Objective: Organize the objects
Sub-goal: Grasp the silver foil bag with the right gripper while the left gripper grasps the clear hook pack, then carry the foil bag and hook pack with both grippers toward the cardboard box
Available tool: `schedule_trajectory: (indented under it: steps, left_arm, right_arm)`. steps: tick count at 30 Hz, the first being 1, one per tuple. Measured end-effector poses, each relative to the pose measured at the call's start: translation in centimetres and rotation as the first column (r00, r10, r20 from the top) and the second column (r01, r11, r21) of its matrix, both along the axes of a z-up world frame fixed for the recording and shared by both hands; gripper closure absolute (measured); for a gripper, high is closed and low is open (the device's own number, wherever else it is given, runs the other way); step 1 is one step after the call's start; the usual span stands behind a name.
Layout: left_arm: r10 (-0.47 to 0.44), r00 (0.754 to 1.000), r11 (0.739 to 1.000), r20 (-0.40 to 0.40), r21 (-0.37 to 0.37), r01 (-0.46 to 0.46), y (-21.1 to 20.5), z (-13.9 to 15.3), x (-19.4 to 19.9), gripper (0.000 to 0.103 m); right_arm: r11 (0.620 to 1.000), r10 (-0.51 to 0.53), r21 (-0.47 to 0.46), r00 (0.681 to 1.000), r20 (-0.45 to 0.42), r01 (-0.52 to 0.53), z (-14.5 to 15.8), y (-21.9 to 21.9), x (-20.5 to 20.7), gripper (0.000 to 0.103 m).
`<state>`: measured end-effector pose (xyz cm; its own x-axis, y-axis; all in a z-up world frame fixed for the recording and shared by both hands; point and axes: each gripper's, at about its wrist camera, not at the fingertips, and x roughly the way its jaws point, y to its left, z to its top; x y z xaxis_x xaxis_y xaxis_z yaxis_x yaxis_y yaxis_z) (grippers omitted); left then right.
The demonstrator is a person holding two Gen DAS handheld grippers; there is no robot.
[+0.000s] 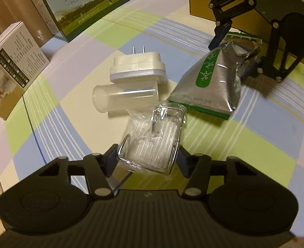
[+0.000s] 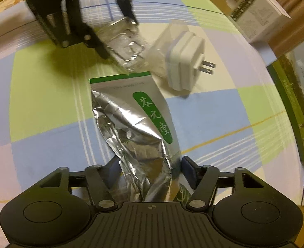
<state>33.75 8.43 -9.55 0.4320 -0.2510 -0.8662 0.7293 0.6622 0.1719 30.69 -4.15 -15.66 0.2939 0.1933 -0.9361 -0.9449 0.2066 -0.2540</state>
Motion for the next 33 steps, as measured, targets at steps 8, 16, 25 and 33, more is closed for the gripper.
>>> schedule_trajectory:
  steps: [8,16,25,33]
  left_arm:
    - [0.102,0.994,0.995,-0.048,-0.006,-0.103,-0.6,0.3,-1.8,0.051]
    - [0.228,0.967,0.973,-0.112,-0.008,-0.23,-2.2,0.7,-5.2,0.051]
    - [0.356,0.919,0.93,-0.17,-0.034,-0.366,-4.1,1.9,-9.7,0.052]
    - [0.385,0.906,0.916,-0.173,-0.05,-0.399,-5.7,1.8,-13.9,0.052]
  right_arm:
    - [0.982,-0.18,0.055,0.982,-0.056,0.183,1.0,-0.8,-0.9,0.061]
    - [0.926,-0.351,0.089,0.923,-0.156,0.367,2.3,-3.0,-4.1,0.064]
    - [0.816,-0.534,0.109,0.813,-0.23,0.567,2.9,-6.5,-9.3,0.065]
    - [0.815,-0.515,0.161,0.824,-0.237,0.556,2.5,-7.8,-12.5,0.048]
